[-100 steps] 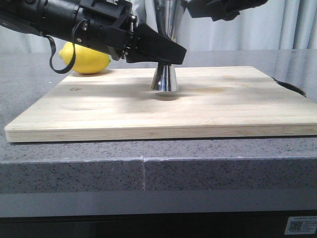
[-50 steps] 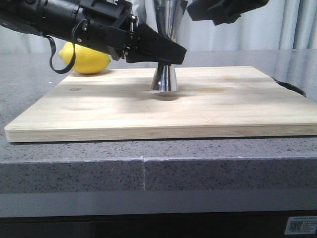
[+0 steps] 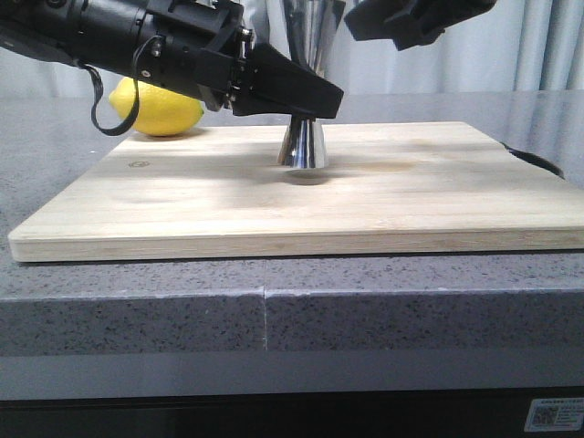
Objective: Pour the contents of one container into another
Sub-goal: 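Hold the beaker above the jigger's upper cup with the right gripper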
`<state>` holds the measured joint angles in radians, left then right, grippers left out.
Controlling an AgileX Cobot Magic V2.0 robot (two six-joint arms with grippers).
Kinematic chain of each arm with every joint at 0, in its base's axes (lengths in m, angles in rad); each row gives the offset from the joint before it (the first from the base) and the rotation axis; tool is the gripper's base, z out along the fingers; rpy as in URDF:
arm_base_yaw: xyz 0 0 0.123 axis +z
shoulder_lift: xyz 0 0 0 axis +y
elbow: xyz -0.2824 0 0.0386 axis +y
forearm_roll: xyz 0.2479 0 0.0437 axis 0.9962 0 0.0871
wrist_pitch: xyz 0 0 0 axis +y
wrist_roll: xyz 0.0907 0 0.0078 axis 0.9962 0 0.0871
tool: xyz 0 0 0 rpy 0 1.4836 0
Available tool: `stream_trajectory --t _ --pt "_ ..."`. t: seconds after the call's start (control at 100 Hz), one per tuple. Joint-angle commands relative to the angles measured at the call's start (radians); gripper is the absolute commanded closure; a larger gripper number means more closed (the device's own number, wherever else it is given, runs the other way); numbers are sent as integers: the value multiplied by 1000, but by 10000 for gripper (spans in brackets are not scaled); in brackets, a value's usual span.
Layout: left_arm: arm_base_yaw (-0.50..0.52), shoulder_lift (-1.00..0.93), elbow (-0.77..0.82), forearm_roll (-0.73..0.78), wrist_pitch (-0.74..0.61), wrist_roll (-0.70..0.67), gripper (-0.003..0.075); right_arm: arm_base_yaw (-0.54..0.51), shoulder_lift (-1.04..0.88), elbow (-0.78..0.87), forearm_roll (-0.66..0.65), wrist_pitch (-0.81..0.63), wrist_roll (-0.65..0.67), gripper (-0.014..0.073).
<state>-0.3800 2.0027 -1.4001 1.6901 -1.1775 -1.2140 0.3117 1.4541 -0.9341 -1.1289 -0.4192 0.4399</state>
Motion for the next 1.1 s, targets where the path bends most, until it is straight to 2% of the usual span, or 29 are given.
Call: stream_trajectory --t 0.0,0.51,1.09 --pt "-8 -67 -29 -67 -75 -11 605 0 -43 -46 11 -29 -1 274" --pt "-8 -67 -29 -67 -75 -11 605 31 -43 -76 -53 7 -1 274" --pt "-8 -67 -29 -65 -82 -13 605 49 -43 -114 -65 52 -1 274"
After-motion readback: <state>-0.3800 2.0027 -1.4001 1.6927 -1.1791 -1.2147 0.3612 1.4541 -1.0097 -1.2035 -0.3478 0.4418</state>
